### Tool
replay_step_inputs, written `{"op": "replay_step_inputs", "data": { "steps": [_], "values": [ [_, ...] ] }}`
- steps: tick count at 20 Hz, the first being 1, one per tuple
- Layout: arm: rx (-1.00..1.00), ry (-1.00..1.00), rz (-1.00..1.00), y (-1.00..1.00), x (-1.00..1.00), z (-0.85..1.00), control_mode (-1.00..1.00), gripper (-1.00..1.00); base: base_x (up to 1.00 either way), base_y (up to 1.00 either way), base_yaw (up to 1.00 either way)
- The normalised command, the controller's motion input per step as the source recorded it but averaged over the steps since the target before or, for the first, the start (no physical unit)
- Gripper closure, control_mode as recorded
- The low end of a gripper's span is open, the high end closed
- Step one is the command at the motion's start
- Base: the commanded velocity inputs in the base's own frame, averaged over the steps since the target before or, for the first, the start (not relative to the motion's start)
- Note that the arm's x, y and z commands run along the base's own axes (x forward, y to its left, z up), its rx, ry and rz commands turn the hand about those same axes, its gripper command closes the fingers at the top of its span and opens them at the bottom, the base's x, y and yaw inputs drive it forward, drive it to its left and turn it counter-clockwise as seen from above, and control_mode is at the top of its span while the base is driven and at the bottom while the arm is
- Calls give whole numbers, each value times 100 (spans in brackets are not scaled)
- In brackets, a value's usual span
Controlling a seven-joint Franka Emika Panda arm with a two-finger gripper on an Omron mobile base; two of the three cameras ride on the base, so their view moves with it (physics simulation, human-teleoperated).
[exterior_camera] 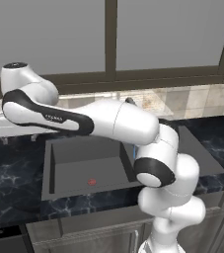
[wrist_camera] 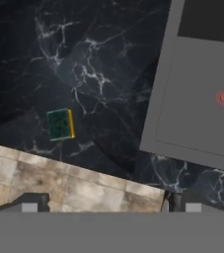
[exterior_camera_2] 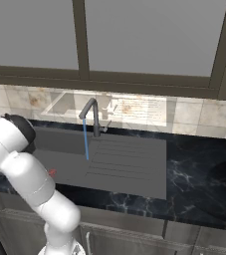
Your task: Soak the sponge with water for a few seconds and then drop it inside the sink.
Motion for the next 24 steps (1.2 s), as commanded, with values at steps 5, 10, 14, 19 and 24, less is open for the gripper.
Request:
{"op": "replay_step_inputs", "data": {
  "steps": [5, 10, 14, 19, 24],
  "values": [
    [3, 14, 0, 0, -2, -8, -100, -100, 0, 0, 0],
    [0, -1, 2, 0, -5, -35, -100, -100, 0, 0, 0],
    [0, -5, 3, 2, -1, -32, -100, -100, 0, 0, 0],
    [0, -2, 3, 2, 0, -14, -100, -100, 0, 0, 0],
    [0, 0, 4, 8, 0, -17, -100, -100, 0, 0, 0]
  ]
}}
